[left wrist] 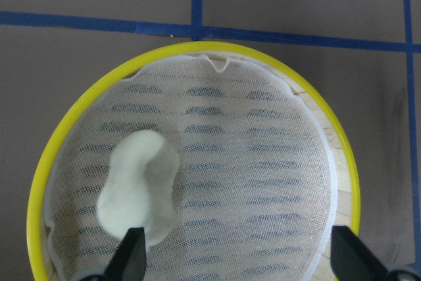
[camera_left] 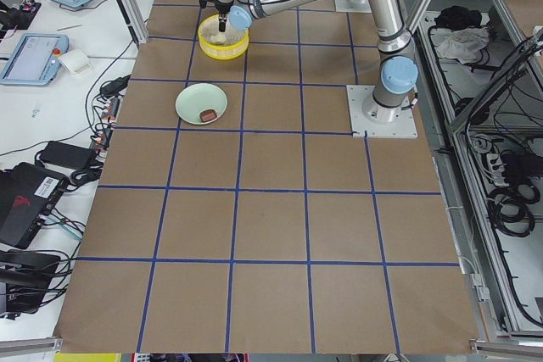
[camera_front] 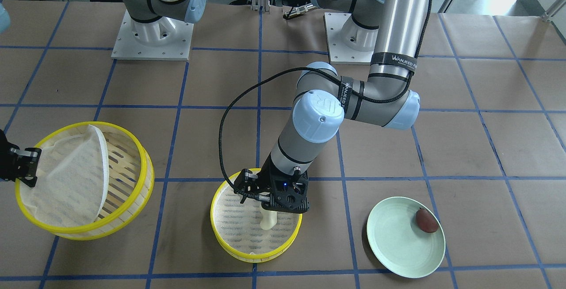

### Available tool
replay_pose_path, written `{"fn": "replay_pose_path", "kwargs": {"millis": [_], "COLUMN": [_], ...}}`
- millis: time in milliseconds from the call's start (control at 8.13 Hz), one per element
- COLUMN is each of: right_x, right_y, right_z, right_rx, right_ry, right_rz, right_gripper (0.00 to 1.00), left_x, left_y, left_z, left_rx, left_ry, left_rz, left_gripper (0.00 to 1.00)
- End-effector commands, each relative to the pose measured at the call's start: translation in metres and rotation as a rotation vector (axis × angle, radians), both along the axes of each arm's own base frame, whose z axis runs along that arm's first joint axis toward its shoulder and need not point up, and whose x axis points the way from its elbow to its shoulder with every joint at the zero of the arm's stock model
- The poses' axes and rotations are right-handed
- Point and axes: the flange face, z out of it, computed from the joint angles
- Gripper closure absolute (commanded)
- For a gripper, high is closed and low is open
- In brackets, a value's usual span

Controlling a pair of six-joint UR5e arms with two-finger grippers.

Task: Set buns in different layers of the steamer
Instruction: 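Lower the white bun into the lower tier and open left gripper, then set top tier back onto lower tier with right gripper while left returns to plate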

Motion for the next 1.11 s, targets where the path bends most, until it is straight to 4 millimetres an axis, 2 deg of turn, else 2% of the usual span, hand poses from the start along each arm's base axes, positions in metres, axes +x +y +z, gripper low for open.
{"fn": "replay_pose_path", "kwargs": {"millis": [0,123,246,492,615,861,984], "right_x": [0.002,0.009,0.031,0.094,0.127,0.202,0.241], "right_y": [0.002,0.005,0.004,0.003,0.004,0.000,-0.001], "right_z": [0.003,0.011,0.012,0.015,0.011,-0.010,-0.026], "right_rx": [-0.002,-0.013,-0.014,-0.017,-0.014,-0.031,-0.040], "right_ry": [-0.001,0.001,-0.002,-0.002,-0.015,-0.049,-0.065], "right_rz": [-0.003,-0.015,-0.042,-0.089,-0.121,-0.170,-0.211], "right_gripper": [1.00,1.00,1.00,1.00,1.00,1.00,1.00], "left_x": [0.002,0.016,0.033,0.109,0.162,0.236,0.278], "left_y": [0.003,0.003,0.005,-0.012,-0.020,-0.027,-0.028], "left_z": [0.019,0.031,0.046,0.060,0.068,0.079,0.074], "left_rx": [-0.013,-0.011,-0.032,0.006,0.036,0.041,0.066], "left_ry": [-0.005,-0.097,-0.204,-0.281,-0.306,-0.386,-0.443], "left_rz": [-0.002,-0.046,-0.080,-0.087,-0.037,-0.013,-0.007], "left_gripper": [0.00,0.00,0.00,0.00,0.00,0.00,0.00]}}
